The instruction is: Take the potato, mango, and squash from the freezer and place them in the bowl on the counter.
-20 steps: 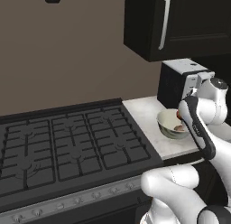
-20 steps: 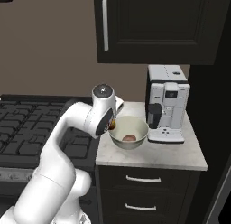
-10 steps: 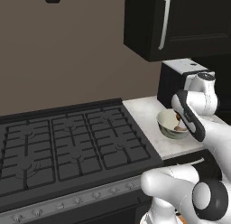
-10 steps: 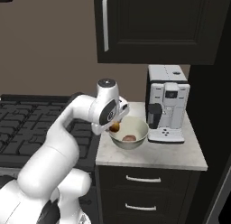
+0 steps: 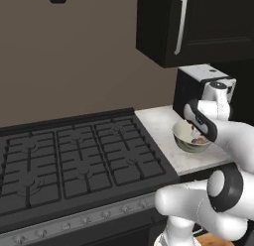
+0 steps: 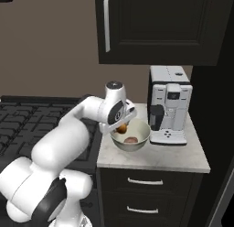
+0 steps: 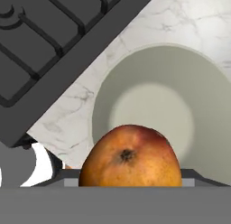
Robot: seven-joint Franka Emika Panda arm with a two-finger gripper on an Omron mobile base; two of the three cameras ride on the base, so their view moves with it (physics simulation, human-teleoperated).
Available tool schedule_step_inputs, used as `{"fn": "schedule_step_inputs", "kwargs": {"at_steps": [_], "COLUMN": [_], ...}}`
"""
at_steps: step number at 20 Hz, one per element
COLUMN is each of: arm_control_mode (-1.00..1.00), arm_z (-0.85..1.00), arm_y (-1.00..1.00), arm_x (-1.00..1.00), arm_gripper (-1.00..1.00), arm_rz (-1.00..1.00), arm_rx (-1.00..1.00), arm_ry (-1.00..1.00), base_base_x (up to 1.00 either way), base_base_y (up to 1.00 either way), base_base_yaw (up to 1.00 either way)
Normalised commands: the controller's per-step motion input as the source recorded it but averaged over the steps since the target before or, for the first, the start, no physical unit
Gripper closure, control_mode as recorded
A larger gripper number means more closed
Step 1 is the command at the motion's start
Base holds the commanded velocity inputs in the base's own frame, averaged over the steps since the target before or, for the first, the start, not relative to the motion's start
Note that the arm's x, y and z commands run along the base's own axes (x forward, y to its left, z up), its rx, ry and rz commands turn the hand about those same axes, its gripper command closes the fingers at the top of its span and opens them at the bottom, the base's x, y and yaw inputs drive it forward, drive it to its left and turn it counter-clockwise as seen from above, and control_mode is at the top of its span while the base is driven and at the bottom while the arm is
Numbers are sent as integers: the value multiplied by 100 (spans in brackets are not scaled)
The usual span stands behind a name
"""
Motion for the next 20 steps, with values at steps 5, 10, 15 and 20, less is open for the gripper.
{"fn": "schedule_step_inputs", "kwargs": {"at_steps": [5, 10, 15, 20], "arm_control_mode": [-100, -100, -100, -100], "arm_z": [-26, -36, -39, -34], "arm_y": [-26, -18, -8, -8], "arm_x": [44, 26, 35, 27], "arm_gripper": [100, 100, 100, 100], "arm_rz": [-2, 0, -1, -1], "arm_rx": [1, 1, 0, 0], "arm_ry": [1, 3, 7, 6], "base_base_x": [0, 0, 0, 0], "base_base_y": [0, 0, 0, 0], "base_base_yaw": [0, 0, 0, 0]}}
